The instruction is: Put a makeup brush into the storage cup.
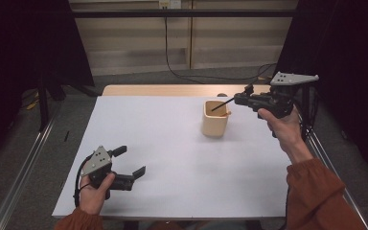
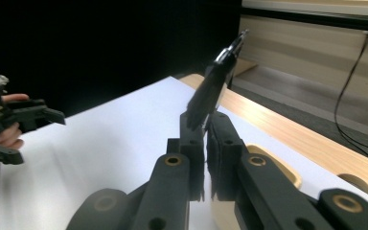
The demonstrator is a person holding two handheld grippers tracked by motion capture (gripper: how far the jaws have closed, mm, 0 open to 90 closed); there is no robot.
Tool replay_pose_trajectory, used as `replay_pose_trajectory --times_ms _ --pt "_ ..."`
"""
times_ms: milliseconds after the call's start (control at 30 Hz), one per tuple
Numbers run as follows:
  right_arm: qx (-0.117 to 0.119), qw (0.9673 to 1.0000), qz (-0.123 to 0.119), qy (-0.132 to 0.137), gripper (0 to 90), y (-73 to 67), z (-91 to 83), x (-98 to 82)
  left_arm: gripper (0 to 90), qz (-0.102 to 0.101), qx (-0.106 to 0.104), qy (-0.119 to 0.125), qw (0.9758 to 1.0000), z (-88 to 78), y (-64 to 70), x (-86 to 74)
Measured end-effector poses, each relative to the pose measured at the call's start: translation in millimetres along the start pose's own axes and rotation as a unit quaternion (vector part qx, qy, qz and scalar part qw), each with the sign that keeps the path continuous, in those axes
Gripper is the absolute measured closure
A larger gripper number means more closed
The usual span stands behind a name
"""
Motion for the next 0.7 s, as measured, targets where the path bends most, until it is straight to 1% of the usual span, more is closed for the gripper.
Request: replay_pose_trajectory --times_ms 67,100,267,400,700 --pt "-0.005 1.0000 0.000 -0.005 85.8 1.7 -0.3 1.1 1.5 0.000 0.000 0.000 1.0000 0.1 0.0 0.0" --pt "-0.011 0.9999 -0.001 -0.009 85.8 3.3 -0.9 1.8 1.5 0.001 0.000 -0.001 1.0000 0.1 0.0 -0.2" --pt "-0.020 0.9996 0.004 -0.022 85.8 9.4 0.4 0.7 1.6 0.001 0.000 0.001 1.0000 -0.1 0.1 0.3" --pt "-0.025 0.9990 0.007 -0.036 85.8 14.7 7.5 -3.8 1.6 0.001 0.000 0.001 1.0000 0.1 0.4 0.4" --pt "-0.037 0.9975 0.018 -0.058 85.8 25.8 23.6 -12.9 1.6 0.004 0.000 0.001 1.0000 -0.7 0.9 0.9"
Point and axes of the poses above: each handheld gripper's, and its own axes: z roughly forward along the jaws, x roughly out of its top, y roughly to its right, the point moved 7 cm from there along z, roughly forward along the jaws, and after that the axes turned 4 degrees about -z, right-handed, at the moved point
